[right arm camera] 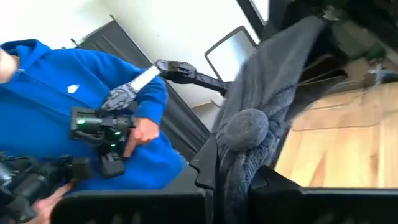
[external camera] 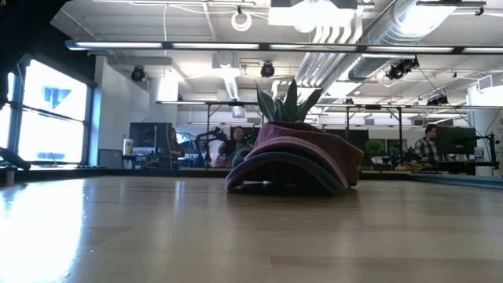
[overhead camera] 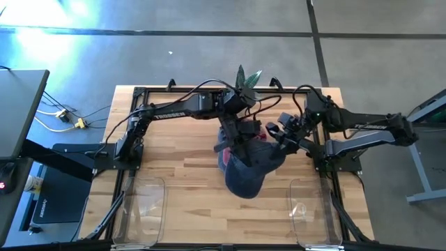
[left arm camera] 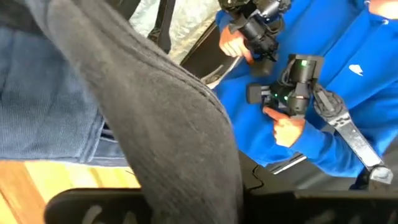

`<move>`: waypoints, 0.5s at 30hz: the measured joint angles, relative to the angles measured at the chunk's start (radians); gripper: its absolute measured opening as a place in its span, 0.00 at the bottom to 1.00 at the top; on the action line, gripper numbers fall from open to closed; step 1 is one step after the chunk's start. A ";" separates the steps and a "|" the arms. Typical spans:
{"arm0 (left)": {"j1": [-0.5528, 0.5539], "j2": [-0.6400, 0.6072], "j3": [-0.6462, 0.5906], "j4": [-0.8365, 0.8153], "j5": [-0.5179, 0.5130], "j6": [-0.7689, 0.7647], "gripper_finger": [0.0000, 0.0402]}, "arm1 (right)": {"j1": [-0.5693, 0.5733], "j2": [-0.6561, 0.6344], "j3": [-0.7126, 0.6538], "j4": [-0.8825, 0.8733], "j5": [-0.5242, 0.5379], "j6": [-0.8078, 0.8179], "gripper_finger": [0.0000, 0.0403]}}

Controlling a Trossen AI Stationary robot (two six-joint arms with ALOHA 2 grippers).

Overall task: Pick & Place hat
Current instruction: Put the blue cap into the right transparent bin

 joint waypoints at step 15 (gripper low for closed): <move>0.174 -0.019 0.003 -0.164 -0.181 0.073 0.51 | 0.094 -0.193 0.000 -0.411 0.068 0.082 0.01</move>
